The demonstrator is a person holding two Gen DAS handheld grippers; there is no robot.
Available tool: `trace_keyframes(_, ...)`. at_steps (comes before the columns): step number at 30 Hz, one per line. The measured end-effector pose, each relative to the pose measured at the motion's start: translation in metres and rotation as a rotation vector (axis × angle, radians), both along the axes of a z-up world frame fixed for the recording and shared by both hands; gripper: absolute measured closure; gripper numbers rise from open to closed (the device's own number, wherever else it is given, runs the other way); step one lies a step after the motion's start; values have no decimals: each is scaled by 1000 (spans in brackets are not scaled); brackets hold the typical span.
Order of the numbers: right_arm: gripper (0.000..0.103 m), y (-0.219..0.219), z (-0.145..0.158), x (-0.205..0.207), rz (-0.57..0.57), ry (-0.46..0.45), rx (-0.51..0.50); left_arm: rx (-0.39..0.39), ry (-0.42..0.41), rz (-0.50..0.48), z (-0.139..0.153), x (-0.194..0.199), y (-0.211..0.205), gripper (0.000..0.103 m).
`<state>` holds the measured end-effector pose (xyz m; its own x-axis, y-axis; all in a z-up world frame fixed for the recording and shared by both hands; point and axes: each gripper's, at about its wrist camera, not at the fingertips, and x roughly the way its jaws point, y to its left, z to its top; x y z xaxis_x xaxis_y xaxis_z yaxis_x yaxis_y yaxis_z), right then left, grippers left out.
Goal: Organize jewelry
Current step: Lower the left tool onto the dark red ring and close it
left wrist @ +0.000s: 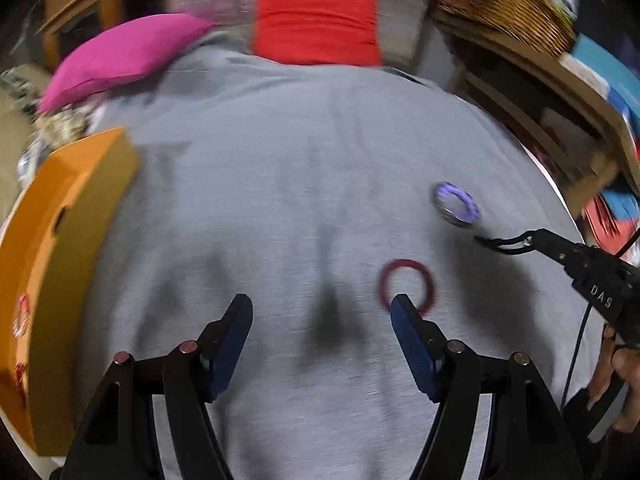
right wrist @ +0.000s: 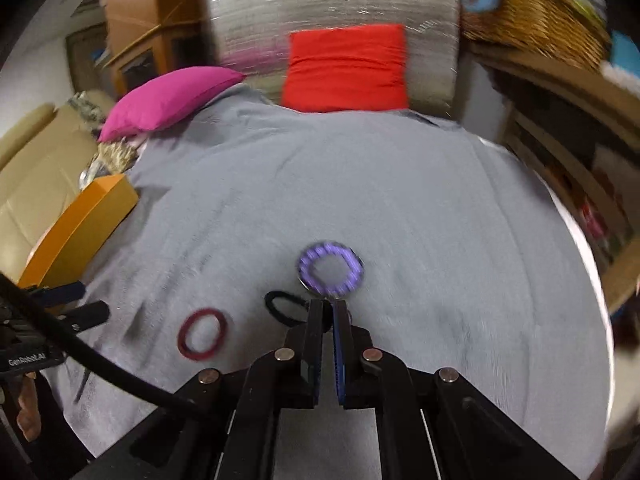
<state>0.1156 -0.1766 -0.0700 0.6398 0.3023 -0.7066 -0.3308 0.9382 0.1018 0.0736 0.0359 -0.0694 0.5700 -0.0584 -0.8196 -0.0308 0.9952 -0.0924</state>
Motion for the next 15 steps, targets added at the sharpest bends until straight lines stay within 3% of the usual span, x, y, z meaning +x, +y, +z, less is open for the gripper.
trace_keyframes(8, 98, -23, -10, -5, -48, 4, 74, 67, 89, -124, -35, 40, -39, 33)
trace_keyframes(11, 98, -23, -13, -5, -47, 0, 89, 77, 93, -117, -44, 43, -35, 58)
trace_keyframes(12, 98, -25, -14, -6, -50, 0, 98, 73, 89, -118, -43, 44, -35, 79)
trace_keyframes(13, 98, -25, -15, -5, -52, 1, 104, 69, 94, -122, -42, 44, -34, 89)
trace_keyframes(15, 98, -27, -19, -5, -55, 8, 117, 48, 100, -120, -39, 46, -30, 94)
